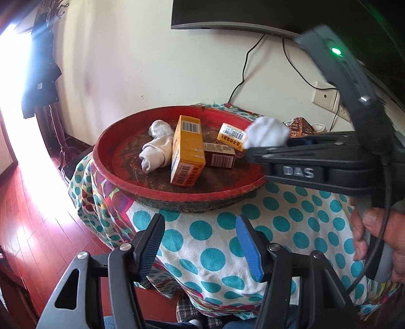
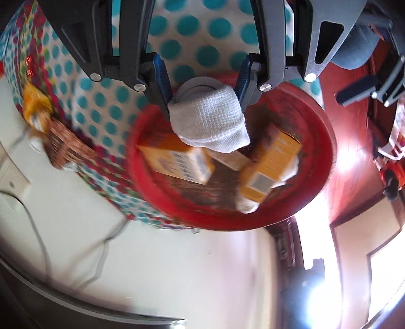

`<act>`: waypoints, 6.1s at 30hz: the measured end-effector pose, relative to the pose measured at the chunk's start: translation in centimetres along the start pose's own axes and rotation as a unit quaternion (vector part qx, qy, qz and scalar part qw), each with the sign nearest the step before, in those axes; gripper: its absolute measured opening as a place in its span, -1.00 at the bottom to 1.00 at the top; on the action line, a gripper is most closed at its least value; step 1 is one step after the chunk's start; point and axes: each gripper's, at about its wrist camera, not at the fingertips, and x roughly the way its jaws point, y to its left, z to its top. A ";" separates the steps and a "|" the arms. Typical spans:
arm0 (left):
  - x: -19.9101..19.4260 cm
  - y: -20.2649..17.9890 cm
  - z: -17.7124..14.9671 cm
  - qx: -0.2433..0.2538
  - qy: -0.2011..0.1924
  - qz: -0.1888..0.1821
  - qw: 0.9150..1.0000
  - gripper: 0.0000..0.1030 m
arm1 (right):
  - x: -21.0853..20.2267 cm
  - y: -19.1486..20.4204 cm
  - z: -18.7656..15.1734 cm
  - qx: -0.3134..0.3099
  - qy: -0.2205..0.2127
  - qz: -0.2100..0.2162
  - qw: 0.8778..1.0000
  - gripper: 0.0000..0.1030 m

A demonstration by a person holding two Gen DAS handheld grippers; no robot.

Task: Organize objects
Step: 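Carry the white sock with the right gripper into the red tray and release, then grasp the brown snack bag with the left gripper, then carry the brown snack bag with the left gripper into the red tray and release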

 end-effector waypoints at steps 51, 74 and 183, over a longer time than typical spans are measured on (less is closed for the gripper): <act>15.5 -24.2 17.9 0.173 0.043 -0.119 0.977 0.40 | -20.2 -31.4 -26.8 0.325 0.002 -0.226 0.918 0.99; 31.8 -28.3 20.6 0.147 0.163 -0.082 0.972 0.60 | -21.1 -34.4 -29.7 0.423 -0.034 -0.149 0.893 1.00; -2.2 -0.3 2.8 -0.023 -0.035 -0.051 0.998 0.52 | -18.4 -35.2 -26.5 0.271 0.062 -0.190 0.942 0.72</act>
